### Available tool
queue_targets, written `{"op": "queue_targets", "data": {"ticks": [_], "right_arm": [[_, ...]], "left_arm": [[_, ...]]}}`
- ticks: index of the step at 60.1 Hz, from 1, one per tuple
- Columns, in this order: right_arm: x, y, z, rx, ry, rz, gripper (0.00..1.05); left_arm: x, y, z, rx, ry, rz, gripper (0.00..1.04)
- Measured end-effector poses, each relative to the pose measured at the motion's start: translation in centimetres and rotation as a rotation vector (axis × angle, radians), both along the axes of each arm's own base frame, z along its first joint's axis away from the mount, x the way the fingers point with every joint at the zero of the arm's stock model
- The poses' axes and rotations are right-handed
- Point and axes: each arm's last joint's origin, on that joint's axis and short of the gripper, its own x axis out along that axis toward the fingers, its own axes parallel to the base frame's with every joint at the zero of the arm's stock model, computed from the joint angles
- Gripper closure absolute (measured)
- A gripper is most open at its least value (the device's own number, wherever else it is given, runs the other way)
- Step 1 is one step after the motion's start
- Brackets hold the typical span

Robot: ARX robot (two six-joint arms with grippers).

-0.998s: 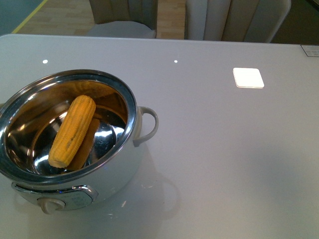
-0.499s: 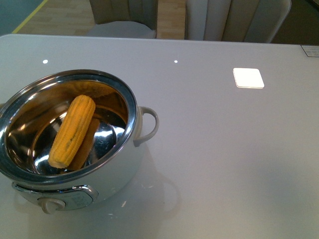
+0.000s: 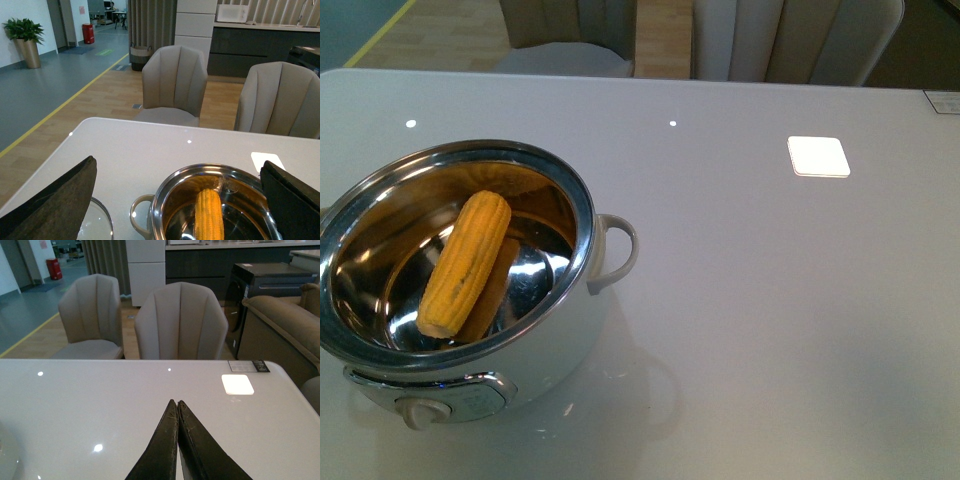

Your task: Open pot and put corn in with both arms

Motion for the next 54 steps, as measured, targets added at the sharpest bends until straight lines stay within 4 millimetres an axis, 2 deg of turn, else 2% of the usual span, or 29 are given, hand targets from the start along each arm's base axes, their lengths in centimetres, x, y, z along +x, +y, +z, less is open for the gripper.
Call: {"op": "queue_targets", "data": {"ticks": [25,35,54], "right_arm": [[-1.4,0.0,-0.3,0.000,0.006,0.000,1.03],[-1.4,0.0,-0.3,-0.001,0.006,0.000,0.61],[-1.4,0.0,-0.3,-0.001,0.005,0.000,0.09]], "left_arm": [[0.0,0.0,0.0,0.000,0.000,0.000,0.07],[0.0,0.0,0.0,0.000,0.000,0.000,0.07],[0.0,0.0,0.0,0.000,0.000,0.000,0.07]]}}
